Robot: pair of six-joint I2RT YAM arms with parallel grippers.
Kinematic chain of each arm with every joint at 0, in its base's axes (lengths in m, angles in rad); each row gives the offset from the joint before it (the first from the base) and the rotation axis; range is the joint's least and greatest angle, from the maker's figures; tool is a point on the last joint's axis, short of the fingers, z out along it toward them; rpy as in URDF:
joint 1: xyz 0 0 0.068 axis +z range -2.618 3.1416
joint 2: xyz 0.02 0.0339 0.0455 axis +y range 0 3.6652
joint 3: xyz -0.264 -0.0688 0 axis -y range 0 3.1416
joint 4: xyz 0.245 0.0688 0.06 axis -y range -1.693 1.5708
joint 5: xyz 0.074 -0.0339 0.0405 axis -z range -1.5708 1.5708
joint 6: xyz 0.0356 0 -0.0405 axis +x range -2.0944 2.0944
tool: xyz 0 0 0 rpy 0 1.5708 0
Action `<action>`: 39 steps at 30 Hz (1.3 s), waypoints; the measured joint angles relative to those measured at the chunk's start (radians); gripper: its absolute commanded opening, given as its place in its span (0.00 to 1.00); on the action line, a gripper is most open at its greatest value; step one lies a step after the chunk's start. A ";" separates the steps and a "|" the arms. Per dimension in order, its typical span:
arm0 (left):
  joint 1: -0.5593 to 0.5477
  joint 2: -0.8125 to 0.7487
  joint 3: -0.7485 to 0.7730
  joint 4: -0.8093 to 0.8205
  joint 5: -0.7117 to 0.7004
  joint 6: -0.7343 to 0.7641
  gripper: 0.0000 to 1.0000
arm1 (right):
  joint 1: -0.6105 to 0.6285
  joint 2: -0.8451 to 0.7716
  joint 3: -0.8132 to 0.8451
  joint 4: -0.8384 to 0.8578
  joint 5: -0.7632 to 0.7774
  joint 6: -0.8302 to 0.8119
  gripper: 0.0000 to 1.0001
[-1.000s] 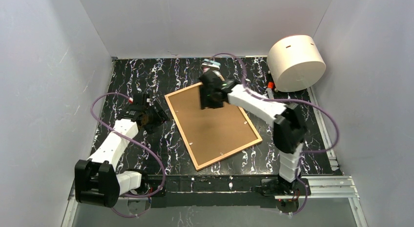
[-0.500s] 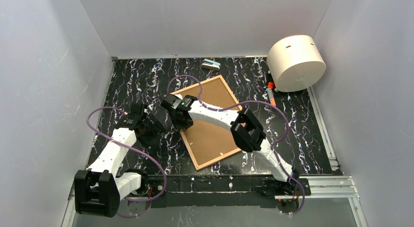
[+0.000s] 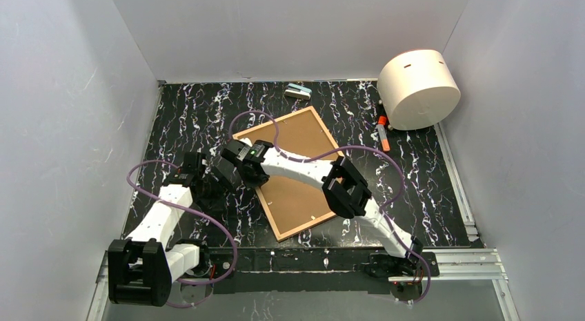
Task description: Put the photo into the frame
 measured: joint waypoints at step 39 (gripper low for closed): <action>0.097 0.084 -0.066 0.679 0.563 -0.216 0.64 | 0.027 -0.476 -0.399 0.151 -0.147 0.101 0.08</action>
